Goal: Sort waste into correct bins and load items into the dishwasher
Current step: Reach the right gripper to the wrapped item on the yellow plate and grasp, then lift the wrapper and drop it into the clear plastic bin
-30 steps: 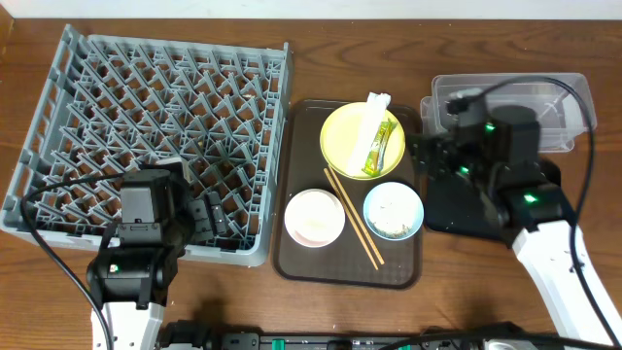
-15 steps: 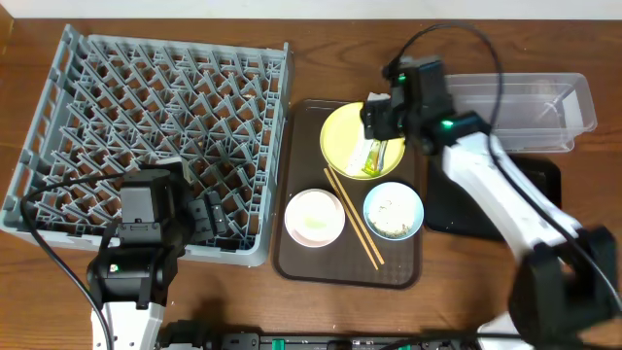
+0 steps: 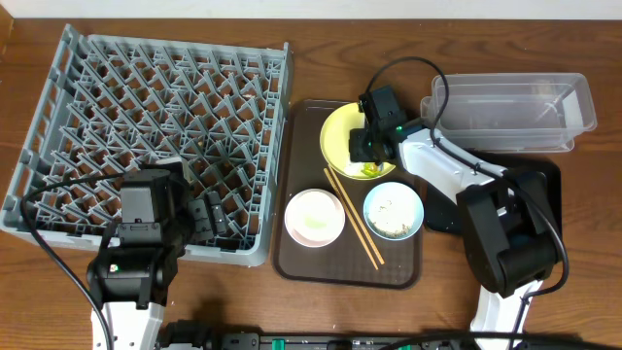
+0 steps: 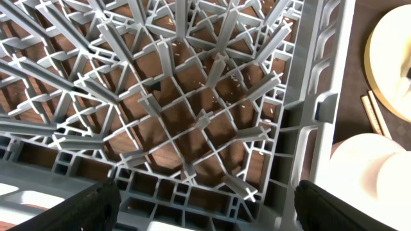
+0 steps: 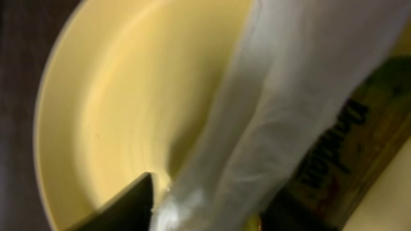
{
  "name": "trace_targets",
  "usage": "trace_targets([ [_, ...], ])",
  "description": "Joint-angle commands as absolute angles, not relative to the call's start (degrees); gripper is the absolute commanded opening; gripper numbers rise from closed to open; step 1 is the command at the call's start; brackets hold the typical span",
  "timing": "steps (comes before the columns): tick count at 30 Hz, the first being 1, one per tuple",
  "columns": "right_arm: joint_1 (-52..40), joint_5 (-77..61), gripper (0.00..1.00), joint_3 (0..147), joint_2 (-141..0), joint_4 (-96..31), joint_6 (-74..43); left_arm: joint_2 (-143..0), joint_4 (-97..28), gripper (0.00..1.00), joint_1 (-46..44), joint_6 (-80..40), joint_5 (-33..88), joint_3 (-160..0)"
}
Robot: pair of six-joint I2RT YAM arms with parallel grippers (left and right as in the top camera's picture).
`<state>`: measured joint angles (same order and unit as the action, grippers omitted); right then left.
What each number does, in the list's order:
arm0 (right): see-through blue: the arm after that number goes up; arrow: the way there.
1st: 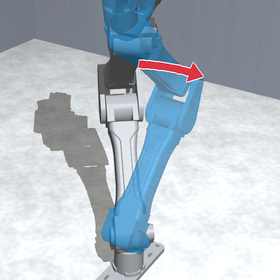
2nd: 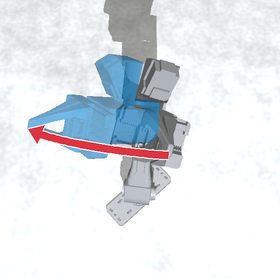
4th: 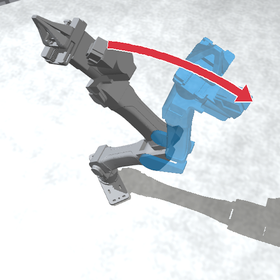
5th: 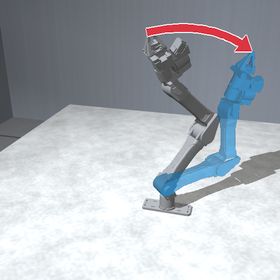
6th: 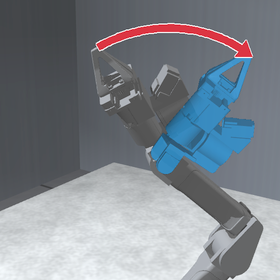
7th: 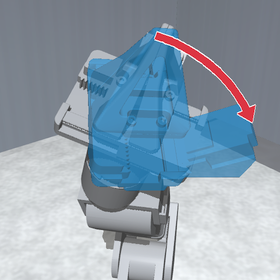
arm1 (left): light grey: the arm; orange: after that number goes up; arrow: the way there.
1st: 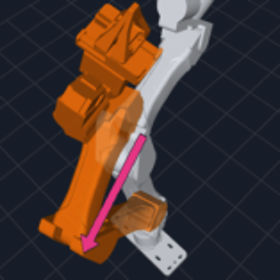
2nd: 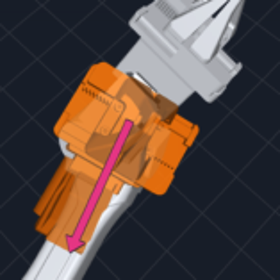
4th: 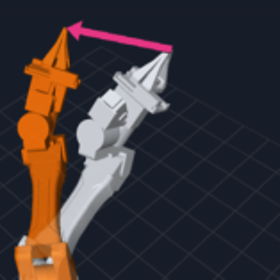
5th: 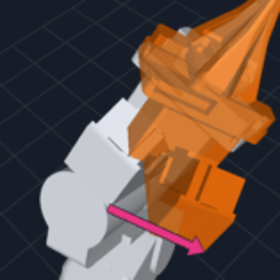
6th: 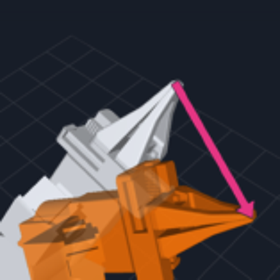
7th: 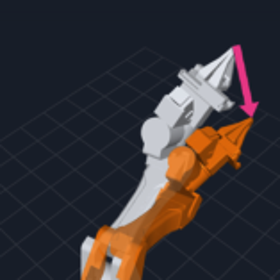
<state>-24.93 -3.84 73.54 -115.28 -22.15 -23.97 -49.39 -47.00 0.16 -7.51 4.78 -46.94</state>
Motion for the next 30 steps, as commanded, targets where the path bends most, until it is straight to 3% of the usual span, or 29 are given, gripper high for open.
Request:
trace_targets([
  [1,-25.3,-3.2,0.15,74.2,-114.8,-21.8,-26.8,-49.3,-47.1,0.89,0.2,-7.6,5.3,-48.1],
  [3,-25.2,-3.0,0.02,74.2,-113.9,-21.6,-26.8,-49.4,-47.2,0.89,0.2,-7.6,5.3,-48.1],
  [4,-25.1,-3.0,0.01,74.3,-113.2,-21.6,-26.8,-49.4,-47.2,0.89,0.2,-7.6,5.3,-48.1],
  [13,-20.7,8.4,0.01,74.3,-99.7,-24.1,-27.6,-49.4,-47.2,0.89,0.2,-7.6,5.3,-48.1],
  [22,-9.8,16.7,0.01,74.2,-94.5,-29.9,-43.4,-49.4,-47.1,0.89,0.2,-7.6,5.3,-48.0],
  [23,-8.6,16.7,0.04,74.2,-94.7,-30.4,-45.5,-49.4,-47.2,0.89,0.2,-7.6,5.3,-48.0],
  [24,-7.4,16.3,0.14,74.2,-94.8,-30.4,-47.4,-49.4,-47.2,0.90,0.2,-7.6,5.3,-48.0],
  [27,-5.2,12.6,0.63,74.2,-95.0,-27.0,-46.9,-49.4,-47.2,0.89,0.2,-7.6,5.3,-48.0],
  [30,-5.0,3.8,0.69,74.2,-95.0,-22.2,-38.4,-49.4,-47.2,0.90,0.2,-7.6,5.3,-48.0],
])
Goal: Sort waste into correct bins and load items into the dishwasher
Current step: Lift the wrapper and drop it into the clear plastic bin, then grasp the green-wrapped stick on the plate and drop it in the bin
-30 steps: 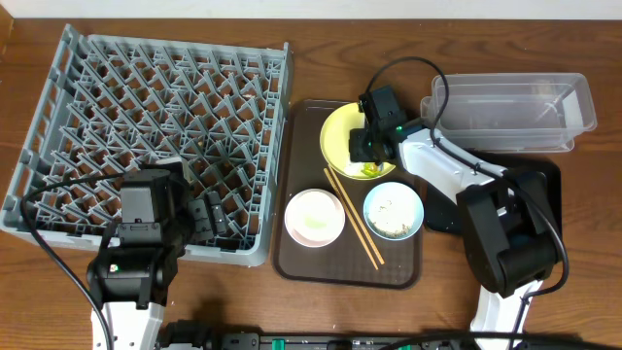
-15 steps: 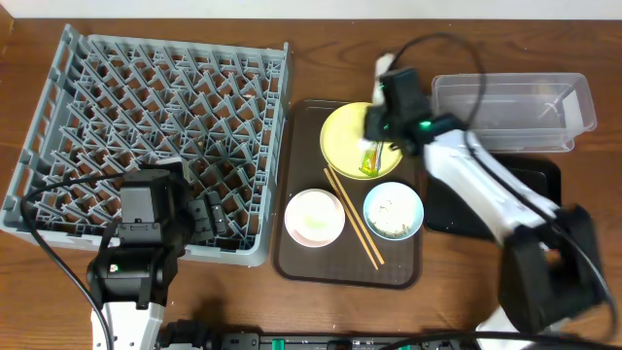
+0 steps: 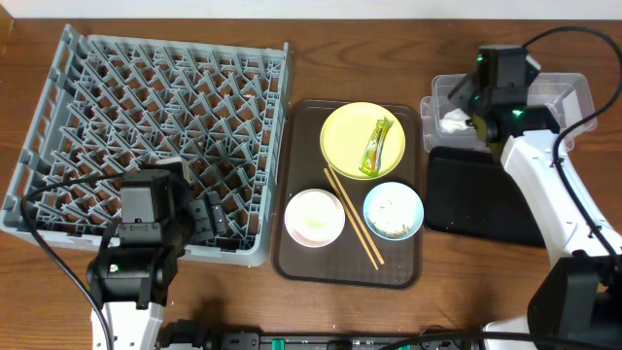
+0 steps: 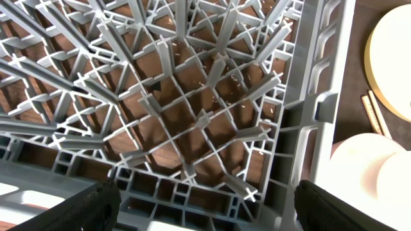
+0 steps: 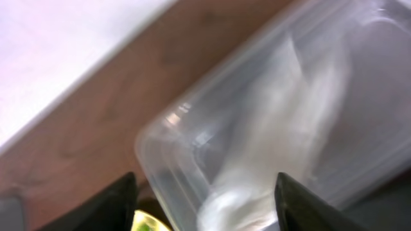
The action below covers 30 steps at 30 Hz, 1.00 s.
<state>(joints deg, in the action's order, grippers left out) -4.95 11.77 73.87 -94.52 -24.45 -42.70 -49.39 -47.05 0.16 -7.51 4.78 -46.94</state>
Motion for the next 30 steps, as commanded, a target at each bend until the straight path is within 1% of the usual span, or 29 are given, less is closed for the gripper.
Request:
trace_targets([
  [1,-5.4,1.3,0.69,74.2,-95.0,-21.5,-36.4,-49.4,-47.2,0.89,0.2,-7.6,5.3,-48.0],
  [5,-9.4,-7.2,0.68,74.2,-95.0,-21.8,-27.9,-49.4,-47.2,0.89,0.2,-7.6,5.3,-48.0],
  [7,-12.8,-7.4,0.68,74.2,-95.1,-24.1,-23.1,-49.4,-47.2,0.89,0.2,-7.6,5.3,-48.0],
  [9,-16.4,-4.1,0.68,74.2,-95.6,-27.2,-21.1,-49.4,-47.2,0.89,0.2,-7.6,5.3,-48.0],
  [12,-20.9,2.4,0.65,74.1,-97.2,-31.9,-21.7,-49.4,-47.2,0.89,0.2,-7.6,5.3,-48.0],
  [15,-24.1,6.1,0.63,74.0,-99.7,-34.5,-24.2,-49.4,-47.2,0.89,0.2,-7.6,5.3,-48.0],
  [19,-26.6,6.6,0.61,74.0,-105.1,-35.0,-28.1,-49.4,-47.2,0.89,0.2,-7.6,5.3,-48.0],
  [24,-26.9,5.9,0.58,74.0,-111.7,-33.7,-33.2,-49.4,-47.5,0.89,0.2,-7.6,5.3,-47.8],
  [26,-26.9,4.8,0.51,74.0,-113.3,-32.4,-33.2,-49.4,-47.5,0.89,0.2,-7.6,5.3,-47.7],
  [27,-26.9,4.4,0.41,74.0,-113.7,-31.8,-33.2,-49.4,-47.5,0.89,0.2,-7.6,5.3,-47.7],
  [30,-26.9,4.2,0.19,74.0,-113.9,-30.1,-33.2,-49.4,-47.5,0.90,0.2,-7.6,5.3,-47.7],
])
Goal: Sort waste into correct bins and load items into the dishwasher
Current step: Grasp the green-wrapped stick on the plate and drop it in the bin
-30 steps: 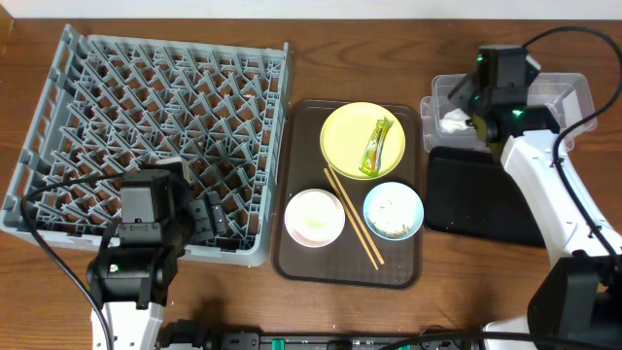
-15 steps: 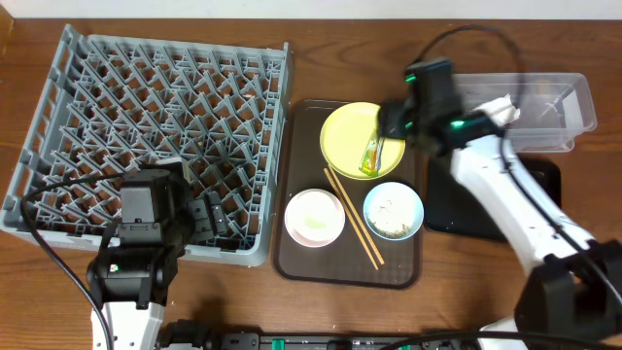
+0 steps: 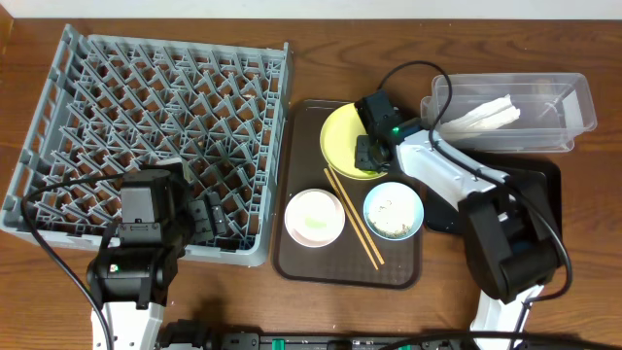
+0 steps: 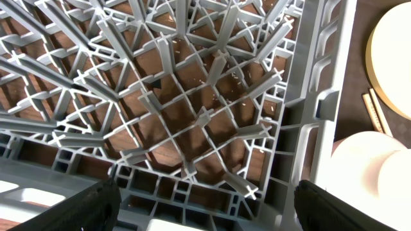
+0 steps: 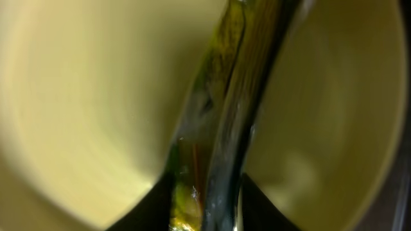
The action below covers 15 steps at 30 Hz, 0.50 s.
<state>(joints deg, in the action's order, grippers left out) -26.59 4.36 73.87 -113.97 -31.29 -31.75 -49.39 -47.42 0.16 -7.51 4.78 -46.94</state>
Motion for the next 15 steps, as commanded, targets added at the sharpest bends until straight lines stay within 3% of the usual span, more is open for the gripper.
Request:
trace_targets([
  [1,-26.9,4.2,0.14,74.1,-113.7,-29.5,-33.2,-49.4,-47.5,0.90,0.2,-7.6,5.3,-47.7],
  [4,-26.5,4.2,0.01,74.2,-112.6,-29.2,-33.2,-49.4,-47.5,0.89,0.2,-7.6,5.3,-47.7],
  [15,-15.0,7.4,0.01,74.2,-98.1,-29.0,-34.4,-49.4,-47.5,0.89,0.2,-7.6,5.3,-47.7],
])
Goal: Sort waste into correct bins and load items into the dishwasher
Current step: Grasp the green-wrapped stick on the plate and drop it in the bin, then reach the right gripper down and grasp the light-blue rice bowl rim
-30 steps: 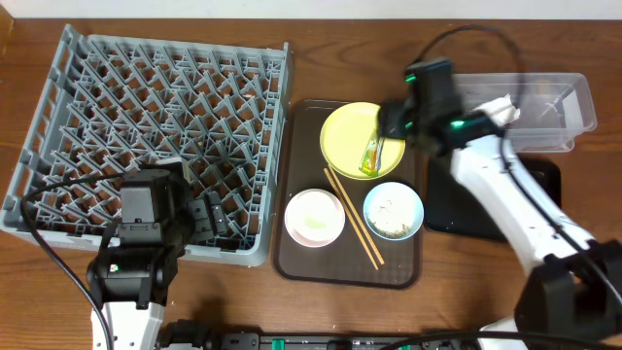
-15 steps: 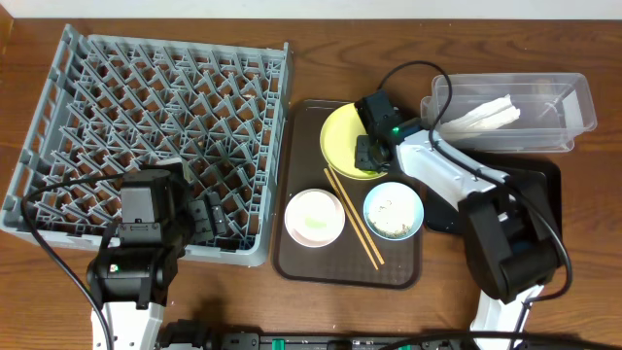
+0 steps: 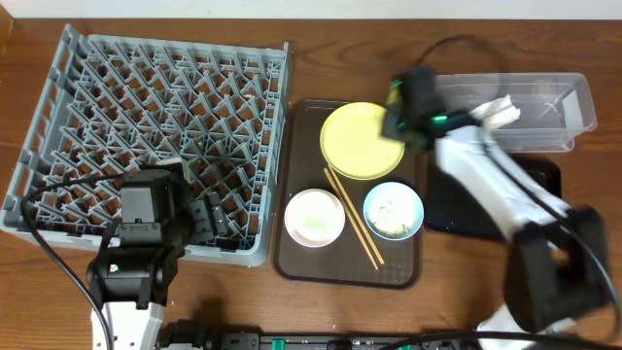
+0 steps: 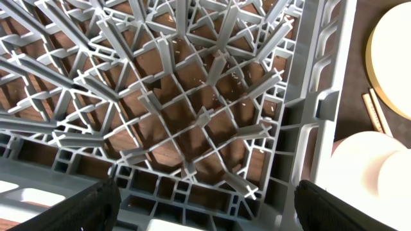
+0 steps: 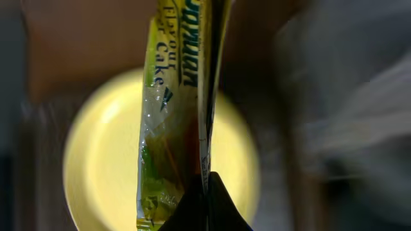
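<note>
My right gripper [image 5: 205, 183] is shut on a green-yellow snack wrapper [image 5: 172, 122], which hangs above the bare yellow plate [image 5: 103, 167]. In the overhead view the right gripper [image 3: 408, 109] is blurred at the right rim of that yellow plate [image 3: 358, 141]. The plate shares a brown tray [image 3: 292, 258] with a pink bowl [image 3: 314, 216], a blue bowl [image 3: 394, 210] and chopsticks [image 3: 352, 230]. My left gripper [image 4: 202, 208] stands open over the front right corner of the grey dish rack [image 4: 192, 109].
A clear bin [image 3: 544, 92] at the back right holds a white tissue [image 3: 491, 110]. A black bin [image 3: 486, 209] lies in front of it. The dish rack [image 3: 146, 117] fills the left of the table. The pink bowl [image 4: 366, 167] borders the rack.
My right gripper was down on the yellow plate around the wrapper. Now it holds the wrapper up off the plate and has shifted right. The plate is bare. The left arm has not moved.
My right gripper was on the yellow plate at a white tissue. Then it was over the clear bin with the tissue inside, the wrapper still on the plate. It was back at the wrapper afterwards, and now holds it lifted. The left gripper stayed open over the rack.
</note>
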{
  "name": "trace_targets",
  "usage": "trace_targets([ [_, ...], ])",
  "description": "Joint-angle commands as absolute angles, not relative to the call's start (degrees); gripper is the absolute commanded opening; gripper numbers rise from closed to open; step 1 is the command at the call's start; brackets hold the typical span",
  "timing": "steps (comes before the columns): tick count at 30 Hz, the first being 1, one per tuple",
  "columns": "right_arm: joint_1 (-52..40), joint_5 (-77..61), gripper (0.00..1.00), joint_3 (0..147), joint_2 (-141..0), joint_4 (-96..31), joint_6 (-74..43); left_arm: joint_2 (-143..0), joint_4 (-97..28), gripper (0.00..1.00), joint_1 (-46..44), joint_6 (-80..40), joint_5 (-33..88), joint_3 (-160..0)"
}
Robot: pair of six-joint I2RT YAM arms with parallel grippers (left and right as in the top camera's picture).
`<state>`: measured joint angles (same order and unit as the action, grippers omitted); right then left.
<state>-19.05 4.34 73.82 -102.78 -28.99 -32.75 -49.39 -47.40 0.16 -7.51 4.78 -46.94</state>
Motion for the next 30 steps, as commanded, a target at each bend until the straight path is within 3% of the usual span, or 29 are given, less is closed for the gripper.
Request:
trace_targets([
  [1,-11.7,8.5,0.01,74.2,-96.4,-29.4,-37.4,-49.4,-47.5,0.89,0.2,-7.6,5.3,-47.7],
  [4,-6.5,8.7,0.07,74.2,-95.9,-29.6,-43.9,-49.4,-47.5,0.90,0.2,-7.6,5.3,-47.7],
  [8,-2.3,5.8,0.46,74.2,-96.2,-26.3,-45.9,-49.4,-47.5,0.89,0.2,-7.6,5.3,-47.7],
  [10,-1.3,1.1,0.53,74.2,-96.0,-23.6,-39.6,-49.4,-47.5,0.89,0.2,-7.6,5.3,-47.7],
  [15,-2.0,-8.7,0.55,74.2,-93.4,-26.6,-28.4,-49.4,-47.5,0.90,0.2,-7.6,5.3,-47.7],
  [20,-6.8,-18.8,0.58,74.2,-88.7,-38.5,-15.2,-49.4,-47.5,0.89,0.2,-7.6,5.3,-47.7],
  [25,-15.3,-16.0,0.60,74.1,-87.3,-50.7,-10.6,-49.4,-47.5,0.89,0.2,-7.6,5.3,-47.7],
  [30,-24.8,-11.7,0.60,70.4,-87.9,-54.0,-10.7,-49.4,-47.5,0.89,0.2,-7.6,5.3,-47.7],
])
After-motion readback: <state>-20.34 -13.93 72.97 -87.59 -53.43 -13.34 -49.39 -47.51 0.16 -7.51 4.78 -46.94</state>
